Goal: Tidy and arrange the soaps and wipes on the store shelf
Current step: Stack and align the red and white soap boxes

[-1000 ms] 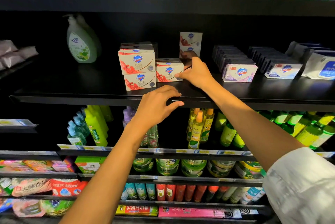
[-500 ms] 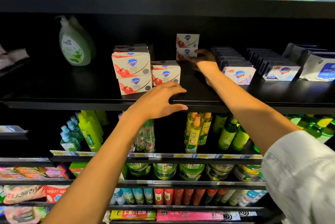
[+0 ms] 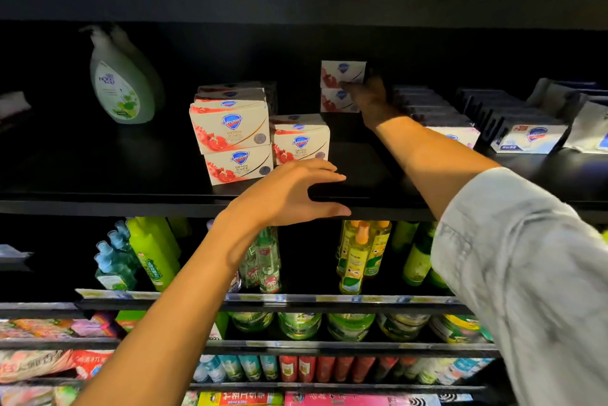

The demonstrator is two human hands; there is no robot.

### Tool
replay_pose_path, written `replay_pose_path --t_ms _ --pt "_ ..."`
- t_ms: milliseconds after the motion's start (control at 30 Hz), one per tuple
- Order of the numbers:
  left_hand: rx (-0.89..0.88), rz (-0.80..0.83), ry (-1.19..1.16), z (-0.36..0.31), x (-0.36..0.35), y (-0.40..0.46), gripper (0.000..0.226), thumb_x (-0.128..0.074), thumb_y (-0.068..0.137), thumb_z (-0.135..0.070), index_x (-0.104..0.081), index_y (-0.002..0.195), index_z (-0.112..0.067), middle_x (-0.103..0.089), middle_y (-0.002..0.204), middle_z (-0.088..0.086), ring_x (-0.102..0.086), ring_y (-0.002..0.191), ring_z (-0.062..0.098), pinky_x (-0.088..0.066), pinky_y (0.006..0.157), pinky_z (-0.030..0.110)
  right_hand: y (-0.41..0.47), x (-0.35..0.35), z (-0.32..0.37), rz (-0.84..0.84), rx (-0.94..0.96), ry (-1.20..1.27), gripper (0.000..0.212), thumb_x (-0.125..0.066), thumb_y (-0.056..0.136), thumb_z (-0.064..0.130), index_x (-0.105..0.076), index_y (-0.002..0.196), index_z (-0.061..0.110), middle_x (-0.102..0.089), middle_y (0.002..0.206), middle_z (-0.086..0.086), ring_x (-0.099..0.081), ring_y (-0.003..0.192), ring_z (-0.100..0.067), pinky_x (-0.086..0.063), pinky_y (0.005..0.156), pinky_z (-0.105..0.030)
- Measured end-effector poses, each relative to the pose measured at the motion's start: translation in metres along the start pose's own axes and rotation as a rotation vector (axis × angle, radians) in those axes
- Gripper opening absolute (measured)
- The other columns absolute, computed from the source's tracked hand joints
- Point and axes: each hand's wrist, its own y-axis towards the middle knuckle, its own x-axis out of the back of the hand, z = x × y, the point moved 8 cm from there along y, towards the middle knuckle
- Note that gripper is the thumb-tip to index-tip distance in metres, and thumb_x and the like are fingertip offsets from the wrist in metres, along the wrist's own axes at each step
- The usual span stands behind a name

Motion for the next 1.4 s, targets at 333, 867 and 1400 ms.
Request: replay_pose_path --t_ms 333,867,1400 --pt "0.002 -0.01 0.008 -0.004 0.002 0.0 0.07 -0.065 0.085 -0.072 -0.061 0.144 -0.034 -0.051 0.153 -0.014 -0.043 0.143 0.005 -0.039 0.119 0.038 0.004 0.015 0.008 -0.069 0.048 -0.151 0.057 -0.084 0.086 0.022 -0.061 0.137 0.013 -0.065 0.14 -0.009 -0.061 0.13 -0.026 -0.054 0.088 -0.029" --pt "0.073 -0.003 -0.059 -0.004 0.001 0.001 0.072 -0.07 0.08 -0.071 -0.063 0.141 -0.035 -0.051 0.154 -0.013 -0.039 0.146 0.006 -0.032 0.123 0.036 -0.039 0.045 0.022 -0.065 0.127 -0.022 0.05 -0.092 0.074 0.013 -0.07 0.118 0.012 -0.073 0.122 -0.008 -0.07 0.113 -0.023 -0.059 0.097 -0.041" --pt "0.131 -0.059 -0.15 -0.013 0.003 -0.001 0.062 -0.072 0.087 -0.06 -0.061 0.142 -0.032 -0.056 0.146 -0.01 -0.046 0.135 0.007 -0.036 0.108 0.028 -0.19 0.092 0.025 0.196 0.061 0.478 0.048 -0.081 0.085 -0.002 -0.051 0.121 0.007 -0.074 0.114 -0.019 -0.076 0.103 -0.028 -0.063 0.089 -0.051"
